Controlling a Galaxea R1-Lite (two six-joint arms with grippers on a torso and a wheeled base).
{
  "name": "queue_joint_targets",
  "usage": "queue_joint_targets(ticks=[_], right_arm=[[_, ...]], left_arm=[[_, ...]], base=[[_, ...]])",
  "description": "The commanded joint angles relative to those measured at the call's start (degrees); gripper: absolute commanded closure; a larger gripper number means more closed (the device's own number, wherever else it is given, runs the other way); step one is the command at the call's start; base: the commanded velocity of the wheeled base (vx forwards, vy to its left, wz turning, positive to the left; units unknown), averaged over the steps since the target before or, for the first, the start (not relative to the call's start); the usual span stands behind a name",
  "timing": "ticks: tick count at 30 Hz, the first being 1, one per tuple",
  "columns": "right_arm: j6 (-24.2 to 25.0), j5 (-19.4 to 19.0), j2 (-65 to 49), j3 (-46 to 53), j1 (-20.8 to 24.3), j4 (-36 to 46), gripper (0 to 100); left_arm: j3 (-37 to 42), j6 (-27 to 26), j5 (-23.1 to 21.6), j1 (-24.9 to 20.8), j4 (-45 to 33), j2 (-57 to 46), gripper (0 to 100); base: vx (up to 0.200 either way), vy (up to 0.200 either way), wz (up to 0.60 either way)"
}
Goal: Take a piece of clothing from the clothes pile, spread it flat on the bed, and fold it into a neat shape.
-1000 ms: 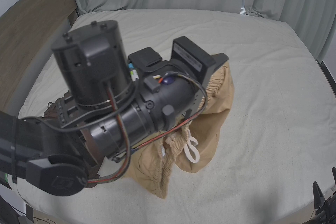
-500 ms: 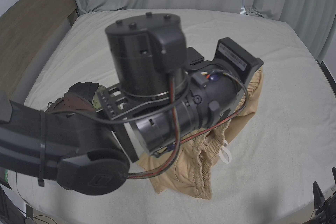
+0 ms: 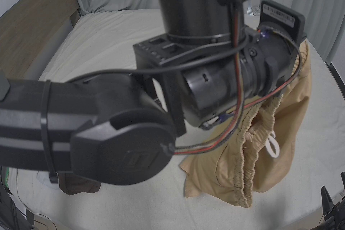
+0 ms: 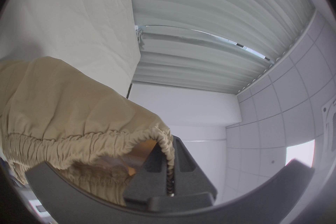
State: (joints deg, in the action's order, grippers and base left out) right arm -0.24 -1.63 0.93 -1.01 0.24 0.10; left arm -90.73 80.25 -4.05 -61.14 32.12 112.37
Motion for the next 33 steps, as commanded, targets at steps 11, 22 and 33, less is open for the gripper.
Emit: queue_joint_targets(ticks=[11,22,33], right_arm=[[0.0,0.0,-0.9,1.0,0.0,0.1,0],[0.0,0.0,-0.9,1.0,0.0,0.0,0],[-0.1,0.0,-0.9,1.0,0.0,0.0,0]], left_arm=[[23.4,-6.9,0.4,9.6,12.3,-3.0,100],[42.0,-13.5,-4.0,16.6,24.0,-9.0,100],[53.5,-21.0,-11.2,23.4,24.7,-15.2,100]], base=[[0.0,0.0,0.0],[0.0,0.0,0.0],[0.0,0.0,0.0]])
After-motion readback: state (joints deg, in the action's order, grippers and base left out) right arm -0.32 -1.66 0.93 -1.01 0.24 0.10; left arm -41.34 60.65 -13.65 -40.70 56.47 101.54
